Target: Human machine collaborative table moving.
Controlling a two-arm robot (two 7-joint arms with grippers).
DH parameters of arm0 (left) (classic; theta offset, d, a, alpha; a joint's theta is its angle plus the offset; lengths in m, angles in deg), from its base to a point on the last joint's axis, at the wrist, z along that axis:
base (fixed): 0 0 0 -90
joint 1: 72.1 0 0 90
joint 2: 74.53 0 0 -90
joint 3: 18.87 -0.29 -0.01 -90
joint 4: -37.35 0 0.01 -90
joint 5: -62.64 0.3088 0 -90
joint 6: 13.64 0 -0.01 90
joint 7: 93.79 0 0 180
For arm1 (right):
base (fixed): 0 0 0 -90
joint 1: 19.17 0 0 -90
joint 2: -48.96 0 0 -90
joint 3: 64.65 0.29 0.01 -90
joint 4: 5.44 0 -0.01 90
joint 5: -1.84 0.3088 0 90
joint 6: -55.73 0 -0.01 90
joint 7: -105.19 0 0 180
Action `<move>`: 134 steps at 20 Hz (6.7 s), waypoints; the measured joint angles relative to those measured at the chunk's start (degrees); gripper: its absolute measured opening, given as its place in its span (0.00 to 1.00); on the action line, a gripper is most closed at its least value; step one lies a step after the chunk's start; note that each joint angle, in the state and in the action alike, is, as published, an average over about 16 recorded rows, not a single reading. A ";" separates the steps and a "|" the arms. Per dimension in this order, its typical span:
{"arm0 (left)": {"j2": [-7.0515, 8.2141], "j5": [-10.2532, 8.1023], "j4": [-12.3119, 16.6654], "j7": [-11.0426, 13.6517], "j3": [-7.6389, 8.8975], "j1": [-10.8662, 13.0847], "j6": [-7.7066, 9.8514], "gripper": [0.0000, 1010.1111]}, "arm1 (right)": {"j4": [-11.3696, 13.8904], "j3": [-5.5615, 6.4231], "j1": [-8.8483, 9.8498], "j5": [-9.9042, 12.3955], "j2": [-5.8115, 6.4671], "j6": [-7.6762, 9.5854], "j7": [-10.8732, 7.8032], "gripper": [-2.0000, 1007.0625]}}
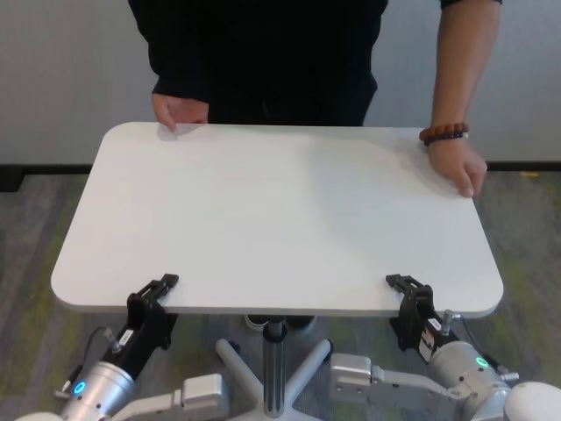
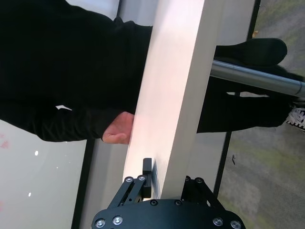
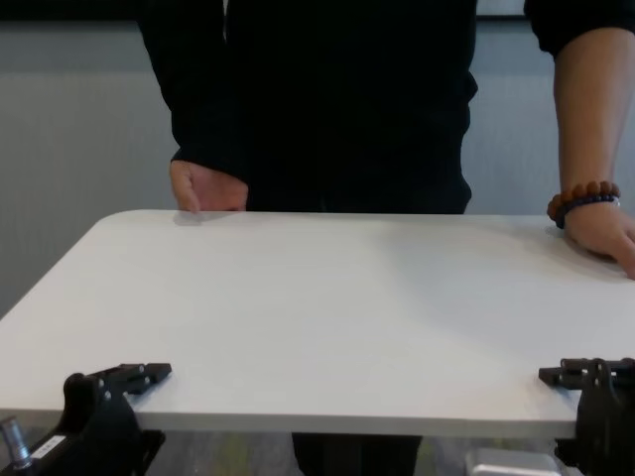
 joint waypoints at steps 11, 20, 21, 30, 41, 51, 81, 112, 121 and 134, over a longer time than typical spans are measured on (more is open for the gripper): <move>-1.35 0.53 -3.12 -0.50 -1.35 -3.31 0.33 0.28 | -2.40 1.09 -1.66 -0.84 -1.04 -2.04 -0.52 0.34; -2.63 1.16 -5.80 -1.35 -2.53 -6.20 0.72 0.28 | -4.67 2.02 -3.01 -1.42 -1.89 -3.65 -0.69 0.34; -2.80 1.20 -6.14 -1.46 -2.65 -6.56 0.76 0.28 | -4.98 2.09 -3.20 -1.46 -2.01 -3.85 -0.67 0.34; -4.42 1.23 -9.34 -2.36 -3.44 -9.61 1.05 0.28 | -7.89 2.33 -5.14 -1.48 -3.22 -5.54 -0.36 0.34; -6.77 1.00 -14.16 -3.79 -4.34 -13.17 1.19 0.28 | -11.31 1.80 -7.59 -1.02 -4.03 -6.95 0.13 0.34; -9.13 0.68 -19.53 -5.48 -5.17 -15.95 1.07 0.28 | -13.70 1.10 -9.03 -0.07 -4.30 -7.95 0.34 0.34; -10.80 0.45 -23.11 -6.39 -5.70 -17.24 1.07 0.28 | -15.92 0.18 -9.82 2.23 -4.36 -8.82 -0.46 0.35; -10.70 0.50 -22.66 -6.41 -5.59 -17.15 1.08 0.57 | -16.11 0.15 -9.68 2.19 -4.30 -8.63 -1.20 0.71; -10.69 0.52 -22.64 -6.42 -5.59 -17.11 1.07 0.84 | -16.17 0.16 -9.63 2.20 -4.29 -8.61 -1.26 0.93; -10.67 0.50 -22.75 -6.43 -5.61 -17.14 1.08 0.99 | -16.08 0.16 -9.67 2.20 -4.30 -8.58 -1.02 0.99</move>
